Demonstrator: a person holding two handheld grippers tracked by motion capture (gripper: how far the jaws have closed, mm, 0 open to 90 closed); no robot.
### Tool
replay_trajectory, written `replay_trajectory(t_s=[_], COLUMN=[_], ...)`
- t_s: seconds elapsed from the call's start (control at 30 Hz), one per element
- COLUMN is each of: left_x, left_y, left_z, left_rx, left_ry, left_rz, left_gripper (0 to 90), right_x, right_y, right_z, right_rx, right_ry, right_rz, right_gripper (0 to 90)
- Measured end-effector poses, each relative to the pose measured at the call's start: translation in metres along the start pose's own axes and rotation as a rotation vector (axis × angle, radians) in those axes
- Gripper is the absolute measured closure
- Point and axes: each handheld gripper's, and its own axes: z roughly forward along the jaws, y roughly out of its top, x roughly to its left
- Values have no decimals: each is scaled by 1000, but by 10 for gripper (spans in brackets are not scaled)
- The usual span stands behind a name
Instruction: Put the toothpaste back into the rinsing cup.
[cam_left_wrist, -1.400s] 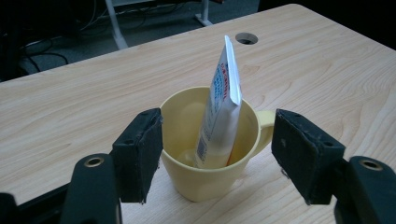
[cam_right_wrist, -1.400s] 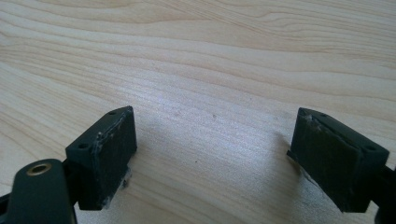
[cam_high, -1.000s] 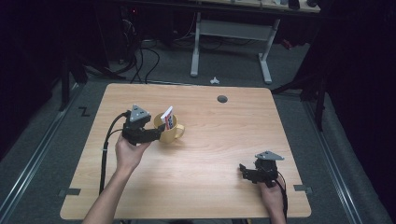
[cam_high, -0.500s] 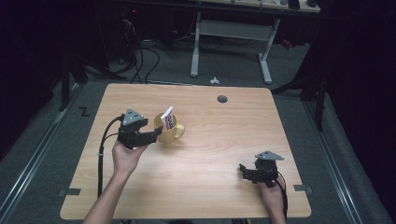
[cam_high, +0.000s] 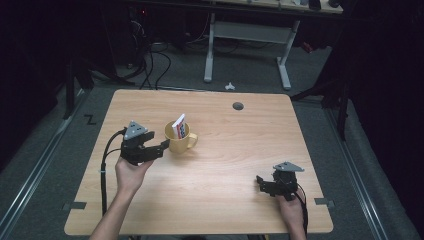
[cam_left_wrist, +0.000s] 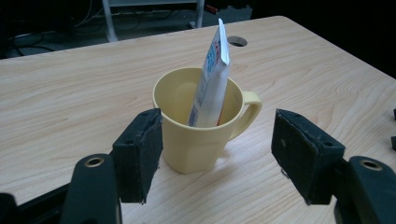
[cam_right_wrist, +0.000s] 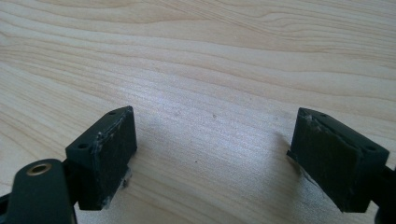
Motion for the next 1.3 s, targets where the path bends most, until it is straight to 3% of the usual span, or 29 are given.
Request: replay_trajectory(t_s=[1.3], left_x=[7], left_y=[-25], left_z=[-22], left_rx=[-28], left_ry=[21], left_rz=[-53], left_gripper=[347], right_x=[0], right_y=[0], right_z=[0], right_rx=[-1], right_ry=[0], right_rz=[-2], right_gripper=[144])
